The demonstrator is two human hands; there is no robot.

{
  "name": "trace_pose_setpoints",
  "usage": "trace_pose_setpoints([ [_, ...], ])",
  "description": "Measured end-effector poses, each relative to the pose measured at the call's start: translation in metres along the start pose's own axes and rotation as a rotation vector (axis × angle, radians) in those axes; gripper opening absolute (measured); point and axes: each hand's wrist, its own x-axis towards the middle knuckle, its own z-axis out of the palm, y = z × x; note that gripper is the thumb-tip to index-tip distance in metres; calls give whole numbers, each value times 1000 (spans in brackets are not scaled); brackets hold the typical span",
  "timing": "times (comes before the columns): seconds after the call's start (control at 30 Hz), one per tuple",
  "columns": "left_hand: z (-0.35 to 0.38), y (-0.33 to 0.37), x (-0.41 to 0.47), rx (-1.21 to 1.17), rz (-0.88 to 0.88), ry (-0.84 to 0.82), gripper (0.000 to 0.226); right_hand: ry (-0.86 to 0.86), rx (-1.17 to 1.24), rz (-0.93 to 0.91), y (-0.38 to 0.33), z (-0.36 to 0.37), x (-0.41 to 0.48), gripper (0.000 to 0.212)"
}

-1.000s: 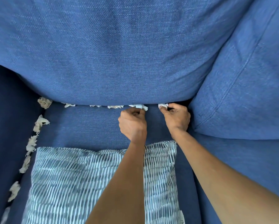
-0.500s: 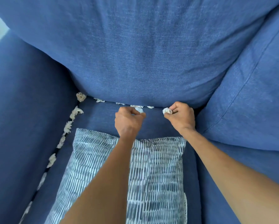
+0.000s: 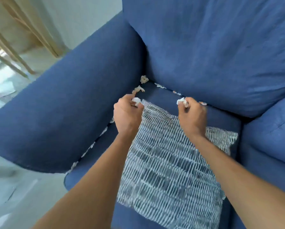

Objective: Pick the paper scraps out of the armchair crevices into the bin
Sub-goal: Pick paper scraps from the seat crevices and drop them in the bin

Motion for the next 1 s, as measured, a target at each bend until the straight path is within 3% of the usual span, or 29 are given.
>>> trace_pose_setpoints([
  [0.07,-36,-19,-15,13,4,6,13,-35,-14,-55,-27,5,-27,25],
  [0.4,-177,-118,-128,101,-54,133,14,-149,10,-180,-130,15,-201,26],
  [0.6,-236,-197,-202,135,-223,167,12,-348,48,-261,-139,29,-299,18],
  [0.8,-269,-255,-280,359,-271,66,21,-555,36,-274,-131,34,-362,11],
  [1.0,-278,-293,-324,410,-415,-3,21,-778,-62,-218,-118,50,-395,22],
])
